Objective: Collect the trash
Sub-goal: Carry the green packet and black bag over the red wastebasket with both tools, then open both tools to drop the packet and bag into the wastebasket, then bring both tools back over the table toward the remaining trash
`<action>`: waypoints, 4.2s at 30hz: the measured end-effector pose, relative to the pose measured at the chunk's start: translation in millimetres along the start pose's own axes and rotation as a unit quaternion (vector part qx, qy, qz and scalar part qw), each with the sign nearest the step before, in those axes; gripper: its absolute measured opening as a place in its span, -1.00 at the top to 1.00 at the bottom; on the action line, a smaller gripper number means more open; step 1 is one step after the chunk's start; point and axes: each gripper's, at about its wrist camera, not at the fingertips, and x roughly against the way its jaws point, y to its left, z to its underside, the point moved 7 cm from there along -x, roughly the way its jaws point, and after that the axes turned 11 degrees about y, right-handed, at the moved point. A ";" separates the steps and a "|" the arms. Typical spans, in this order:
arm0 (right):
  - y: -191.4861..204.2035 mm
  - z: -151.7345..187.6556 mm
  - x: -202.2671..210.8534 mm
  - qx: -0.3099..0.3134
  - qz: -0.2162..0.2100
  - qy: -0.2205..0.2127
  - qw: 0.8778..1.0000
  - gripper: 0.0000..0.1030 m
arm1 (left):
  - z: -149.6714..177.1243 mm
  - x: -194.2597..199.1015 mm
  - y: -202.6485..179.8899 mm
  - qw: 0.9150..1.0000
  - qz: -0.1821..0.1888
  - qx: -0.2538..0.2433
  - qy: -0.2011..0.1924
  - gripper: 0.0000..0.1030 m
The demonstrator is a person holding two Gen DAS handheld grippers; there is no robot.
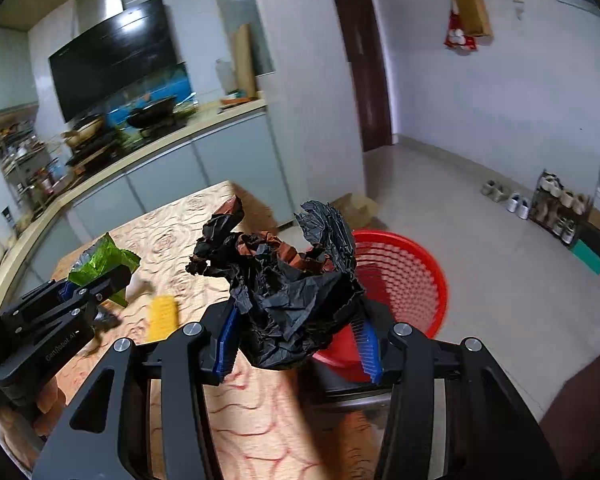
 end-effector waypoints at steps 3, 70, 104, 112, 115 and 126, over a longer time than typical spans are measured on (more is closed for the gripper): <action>-17.5 -2.2 -2.2 -0.012 0.013 0.000 1.000 0.09 | -9.1 -16.7 -15.4 1.000 0.019 -0.009 0.009 0.57; -44.4 8.0 -55.6 -0.023 0.049 0.055 0.997 -0.27 | -20.2 -70.5 -31.4 0.998 0.022 -0.034 0.050 -0.48; 89.7 38.8 -12.5 0.074 -0.039 0.019 0.996 -0.45 | 81.0 33.4 116.3 0.989 -0.102 0.100 0.025 -0.53; 112.6 44.6 -20.7 0.093 -0.055 0.031 0.994 -0.45 | 113.6 56.0 172.9 0.979 -0.143 0.144 0.029 -0.53; 117.5 45.5 -22.9 0.095 -0.060 0.034 0.993 -0.45 | 126.4 62.4 189.3 0.975 -0.158 0.155 0.033 -0.53; 131.3 51.5 -40.0 0.103 -0.073 0.057 0.990 -0.45 | 162.7 49.0 228.3 0.967 -0.124 0.208 0.072 -0.54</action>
